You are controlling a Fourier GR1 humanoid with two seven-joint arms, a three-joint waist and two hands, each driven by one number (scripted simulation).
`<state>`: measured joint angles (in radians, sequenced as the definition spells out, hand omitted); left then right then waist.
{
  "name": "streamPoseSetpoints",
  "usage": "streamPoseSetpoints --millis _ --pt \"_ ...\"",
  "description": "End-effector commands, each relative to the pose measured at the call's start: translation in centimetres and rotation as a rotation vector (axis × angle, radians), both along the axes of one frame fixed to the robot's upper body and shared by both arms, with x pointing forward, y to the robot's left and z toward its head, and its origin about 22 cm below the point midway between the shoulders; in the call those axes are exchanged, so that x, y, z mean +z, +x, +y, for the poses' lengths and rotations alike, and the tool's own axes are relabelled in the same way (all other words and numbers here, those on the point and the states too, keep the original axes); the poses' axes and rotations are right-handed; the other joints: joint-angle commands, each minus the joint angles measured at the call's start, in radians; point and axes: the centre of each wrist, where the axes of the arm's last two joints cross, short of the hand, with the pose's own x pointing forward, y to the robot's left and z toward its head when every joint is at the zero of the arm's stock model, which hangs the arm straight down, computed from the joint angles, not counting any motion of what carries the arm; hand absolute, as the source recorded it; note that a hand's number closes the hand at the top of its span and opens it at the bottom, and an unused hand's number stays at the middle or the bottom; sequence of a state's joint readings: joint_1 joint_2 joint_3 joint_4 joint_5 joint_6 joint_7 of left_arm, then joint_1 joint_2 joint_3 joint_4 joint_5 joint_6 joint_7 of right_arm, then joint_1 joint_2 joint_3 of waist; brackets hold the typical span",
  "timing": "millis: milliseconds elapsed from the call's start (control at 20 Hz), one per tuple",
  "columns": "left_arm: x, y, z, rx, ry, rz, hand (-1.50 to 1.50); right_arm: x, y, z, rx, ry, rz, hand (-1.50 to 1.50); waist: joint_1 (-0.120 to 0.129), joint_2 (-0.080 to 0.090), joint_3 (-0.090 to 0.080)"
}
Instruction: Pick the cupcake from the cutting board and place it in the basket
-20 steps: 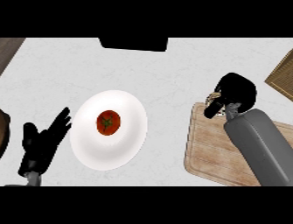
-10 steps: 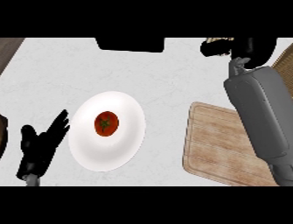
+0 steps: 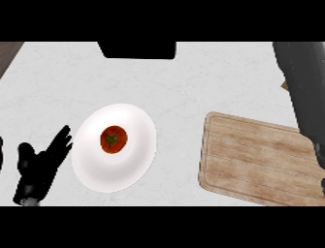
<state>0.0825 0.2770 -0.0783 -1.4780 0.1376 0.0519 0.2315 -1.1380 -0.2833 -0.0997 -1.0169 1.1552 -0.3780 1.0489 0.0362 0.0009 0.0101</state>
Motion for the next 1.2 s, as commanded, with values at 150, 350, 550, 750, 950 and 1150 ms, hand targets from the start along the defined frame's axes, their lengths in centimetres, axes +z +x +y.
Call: streamPoseSetpoints --millis 150,350,550,750,950,1150 --pt "-2.8 -2.7 0.8 0.038 0.01 0.134 0.0 5.0 0.8 -2.6 -0.165 0.091 -0.026 1.5 -0.016 0.002 -0.011" --pt "-2.9 -1.6 -0.1 0.042 -0.01 0.119 0.0 5.5 1.3 -7.3 -0.195 0.104 -0.021 1.5 -0.021 0.006 -0.011" --pt "-2.3 -1.8 1.2 0.037 0.002 0.125 0.0 2.8 2.4 -8.3 -0.215 0.097 0.014 1.5 -0.013 0.008 -0.01" --pt "-2.2 -1.5 0.8 0.053 -0.017 0.121 0.0 3.4 1.8 -13.4 -0.208 0.096 0.049 1.5 -0.016 0.008 -0.01" --pt "-2.4 -2.9 -0.1 0.015 0.002 0.114 0.0 2.1 1.8 -15.5 -0.226 0.095 0.046 1.5 -0.007 0.008 -0.009" --pt "-3.0 -2.0 0.3 0.055 -0.009 0.142 0.0 0.6 1.6 -16.8 -0.214 0.156 0.003 1.5 -0.018 0.008 -0.01"
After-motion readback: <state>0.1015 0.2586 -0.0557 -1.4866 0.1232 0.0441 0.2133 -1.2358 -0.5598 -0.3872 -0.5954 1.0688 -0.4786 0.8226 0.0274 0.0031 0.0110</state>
